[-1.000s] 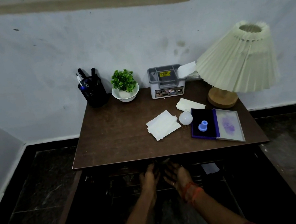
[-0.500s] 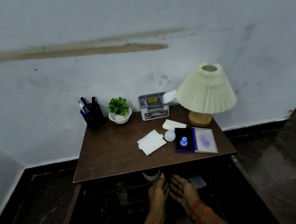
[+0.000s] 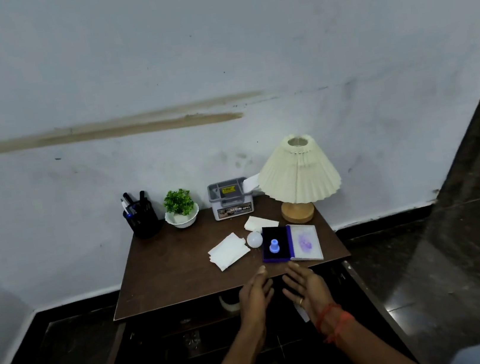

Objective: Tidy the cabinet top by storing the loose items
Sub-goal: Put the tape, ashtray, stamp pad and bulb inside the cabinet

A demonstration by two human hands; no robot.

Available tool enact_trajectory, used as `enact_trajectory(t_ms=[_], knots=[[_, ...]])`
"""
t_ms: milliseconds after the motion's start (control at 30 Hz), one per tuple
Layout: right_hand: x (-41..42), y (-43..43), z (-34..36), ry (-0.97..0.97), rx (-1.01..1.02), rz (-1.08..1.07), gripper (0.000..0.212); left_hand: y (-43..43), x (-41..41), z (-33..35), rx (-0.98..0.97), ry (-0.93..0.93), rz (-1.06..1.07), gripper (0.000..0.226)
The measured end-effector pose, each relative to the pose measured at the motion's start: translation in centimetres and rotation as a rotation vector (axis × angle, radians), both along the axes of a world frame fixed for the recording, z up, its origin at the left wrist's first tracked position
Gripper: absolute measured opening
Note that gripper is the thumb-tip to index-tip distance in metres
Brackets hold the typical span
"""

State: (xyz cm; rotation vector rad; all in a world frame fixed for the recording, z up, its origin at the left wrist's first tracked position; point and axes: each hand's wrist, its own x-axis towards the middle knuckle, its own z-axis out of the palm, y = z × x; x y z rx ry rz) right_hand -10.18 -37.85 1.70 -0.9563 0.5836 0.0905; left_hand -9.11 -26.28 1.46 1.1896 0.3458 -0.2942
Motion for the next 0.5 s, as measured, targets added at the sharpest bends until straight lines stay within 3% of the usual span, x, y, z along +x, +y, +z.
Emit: enact_trajectory(t_ms=[300,500], knots=[[3.1,-0.6,2.3,-0.037,-0.033,0.014,0.038,-1.2,2.5,2.6,0.050,-0.062,-0.060,0.036],[5.5,-0.9,2.8,-0.004,-0.050,0.011,0.039,-2.3,5.5,2.6,0.073,0.002,-0.056,0.036]])
